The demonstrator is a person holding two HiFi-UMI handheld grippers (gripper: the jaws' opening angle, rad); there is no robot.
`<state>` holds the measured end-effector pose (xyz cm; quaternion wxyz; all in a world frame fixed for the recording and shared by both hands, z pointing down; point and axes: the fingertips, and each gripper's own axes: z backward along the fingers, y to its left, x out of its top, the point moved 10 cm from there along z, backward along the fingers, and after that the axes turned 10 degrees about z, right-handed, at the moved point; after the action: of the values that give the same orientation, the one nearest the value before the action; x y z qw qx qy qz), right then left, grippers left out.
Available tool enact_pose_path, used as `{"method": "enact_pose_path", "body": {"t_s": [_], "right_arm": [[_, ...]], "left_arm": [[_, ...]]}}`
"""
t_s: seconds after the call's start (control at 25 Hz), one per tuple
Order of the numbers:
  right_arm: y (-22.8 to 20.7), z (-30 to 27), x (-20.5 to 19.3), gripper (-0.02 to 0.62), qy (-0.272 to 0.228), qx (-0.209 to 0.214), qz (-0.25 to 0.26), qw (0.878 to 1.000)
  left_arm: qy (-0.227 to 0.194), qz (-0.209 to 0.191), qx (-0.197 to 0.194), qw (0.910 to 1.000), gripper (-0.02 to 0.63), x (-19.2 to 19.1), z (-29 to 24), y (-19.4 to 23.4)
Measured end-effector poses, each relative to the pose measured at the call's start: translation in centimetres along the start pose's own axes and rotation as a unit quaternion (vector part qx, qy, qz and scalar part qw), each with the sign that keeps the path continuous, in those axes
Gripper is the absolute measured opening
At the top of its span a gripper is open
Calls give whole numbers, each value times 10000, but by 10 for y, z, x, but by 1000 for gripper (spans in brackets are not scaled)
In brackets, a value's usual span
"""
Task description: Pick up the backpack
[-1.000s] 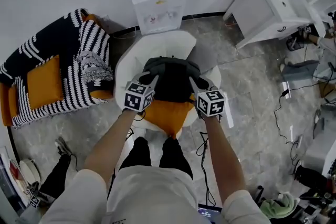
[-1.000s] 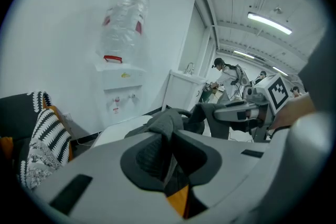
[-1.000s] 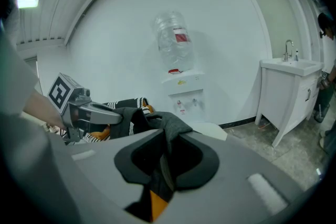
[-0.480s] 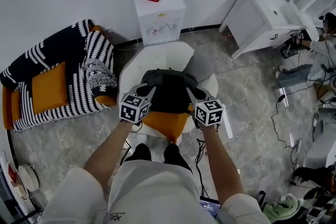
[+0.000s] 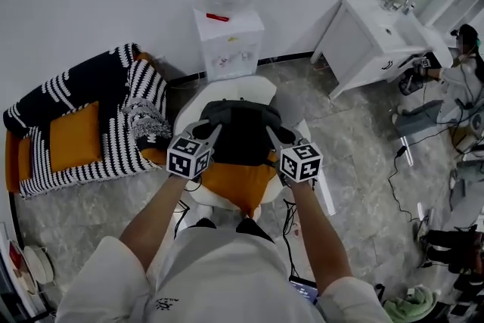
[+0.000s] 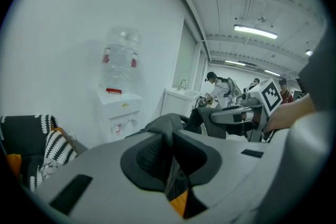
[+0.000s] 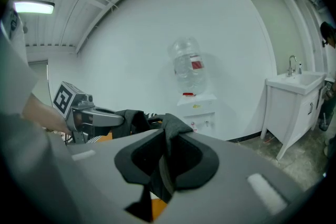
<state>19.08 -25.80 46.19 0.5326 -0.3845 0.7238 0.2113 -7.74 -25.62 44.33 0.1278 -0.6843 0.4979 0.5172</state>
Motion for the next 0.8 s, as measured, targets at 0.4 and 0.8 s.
{"method": "enact_pose_path", "body": {"t_s": [0.4, 0.8], "right_arm": [[6, 14, 30, 48, -223, -22, -71, 9997], [12, 39, 79, 49, -581, 16, 129, 9982]], "left_arm": [[-238, -48, -162, 9996, 34, 30, 14, -9], [-641, -285, -401, 9967, 34, 72, 36, -25]]}}
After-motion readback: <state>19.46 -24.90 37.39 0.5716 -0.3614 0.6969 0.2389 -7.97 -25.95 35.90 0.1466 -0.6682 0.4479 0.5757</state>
